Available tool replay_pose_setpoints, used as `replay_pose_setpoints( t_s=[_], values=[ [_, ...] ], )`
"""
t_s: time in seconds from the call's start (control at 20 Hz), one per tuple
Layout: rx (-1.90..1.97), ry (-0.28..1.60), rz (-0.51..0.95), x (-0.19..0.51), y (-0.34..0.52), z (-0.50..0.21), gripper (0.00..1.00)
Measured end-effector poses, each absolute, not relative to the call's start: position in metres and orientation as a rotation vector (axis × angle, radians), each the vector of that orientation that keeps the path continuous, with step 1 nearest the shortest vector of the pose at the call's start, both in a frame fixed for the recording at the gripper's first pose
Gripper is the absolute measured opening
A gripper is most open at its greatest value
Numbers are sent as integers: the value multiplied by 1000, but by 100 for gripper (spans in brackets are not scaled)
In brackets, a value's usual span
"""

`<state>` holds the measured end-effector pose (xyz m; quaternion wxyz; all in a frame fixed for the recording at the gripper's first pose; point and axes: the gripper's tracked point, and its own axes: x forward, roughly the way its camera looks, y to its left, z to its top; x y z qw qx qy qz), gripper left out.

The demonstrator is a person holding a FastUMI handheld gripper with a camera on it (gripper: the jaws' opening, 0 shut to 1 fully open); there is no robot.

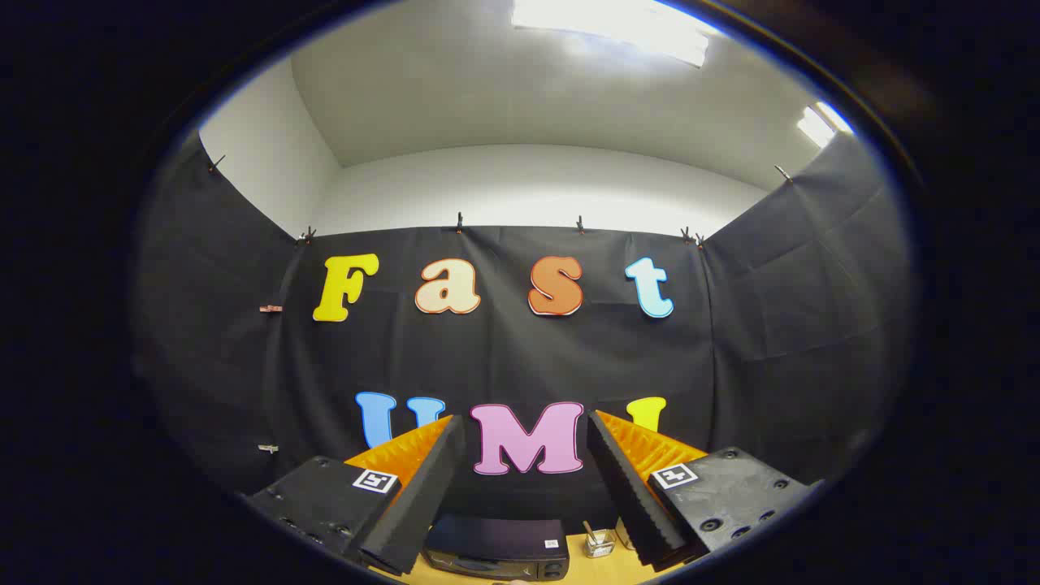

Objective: Open the toaster oven, put the food inside, and close the toaster oven door.

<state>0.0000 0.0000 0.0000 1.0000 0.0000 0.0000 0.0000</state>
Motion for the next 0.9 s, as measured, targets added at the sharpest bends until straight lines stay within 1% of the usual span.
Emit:
replay_pose_setpoints(
  t_s=[0.9],
  values=[
    [-6, 16, 33, 19, 17, -14, 97]
  ],
)
